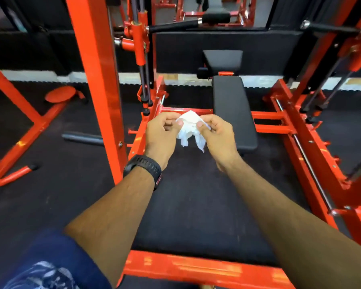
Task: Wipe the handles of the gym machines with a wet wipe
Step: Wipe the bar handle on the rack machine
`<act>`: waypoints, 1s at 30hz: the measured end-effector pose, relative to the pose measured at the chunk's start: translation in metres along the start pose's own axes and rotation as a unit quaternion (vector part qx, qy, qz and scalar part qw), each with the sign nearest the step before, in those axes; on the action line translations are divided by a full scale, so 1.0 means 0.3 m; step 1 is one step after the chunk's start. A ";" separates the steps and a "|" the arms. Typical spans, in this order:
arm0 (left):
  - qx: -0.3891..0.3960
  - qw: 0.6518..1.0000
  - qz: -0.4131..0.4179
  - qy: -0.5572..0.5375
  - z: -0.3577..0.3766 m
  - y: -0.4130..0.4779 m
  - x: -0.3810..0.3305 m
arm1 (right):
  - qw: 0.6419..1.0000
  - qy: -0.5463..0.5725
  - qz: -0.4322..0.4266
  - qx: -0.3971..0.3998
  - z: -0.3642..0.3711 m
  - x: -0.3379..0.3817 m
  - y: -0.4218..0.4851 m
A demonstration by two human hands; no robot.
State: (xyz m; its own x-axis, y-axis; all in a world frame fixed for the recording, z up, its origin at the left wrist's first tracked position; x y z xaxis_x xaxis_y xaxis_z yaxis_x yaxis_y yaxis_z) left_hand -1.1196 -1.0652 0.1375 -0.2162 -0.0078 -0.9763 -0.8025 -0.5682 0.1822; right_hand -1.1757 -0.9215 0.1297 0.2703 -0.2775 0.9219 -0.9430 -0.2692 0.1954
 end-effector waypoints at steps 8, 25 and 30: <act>-0.001 1.000 0.019 0.017 0.205 0.469 0.144 | 0.998 0.018 -0.006 0.058 0.028 -0.148 0.522; -0.058 0.987 0.113 0.101 0.307 1.597 0.298 | 0.995 0.044 -0.085 0.012 0.378 -0.220 1.667; -0.114 0.959 0.201 0.165 0.239 1.788 0.242 | 0.978 -0.038 -0.200 -0.043 0.438 -0.112 1.838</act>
State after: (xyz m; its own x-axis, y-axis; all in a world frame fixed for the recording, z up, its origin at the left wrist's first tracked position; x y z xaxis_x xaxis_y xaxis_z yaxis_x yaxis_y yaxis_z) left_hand -1.6057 -1.3115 0.1728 -0.2638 -0.5026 -0.8233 -0.5413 -0.6294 0.5576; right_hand -1.6792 -1.1819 0.1624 0.6319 -0.2339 0.7389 -0.7705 -0.2928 0.5662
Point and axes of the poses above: each hand's wrist, its own y-axis towards the middle knuckle, its own z-axis out of the palm, x = y × z, the point moved 3 cm from there along y, towards the middle knuckle, and after that the axes turned 15 degrees about -y, right-handed, at the moved point
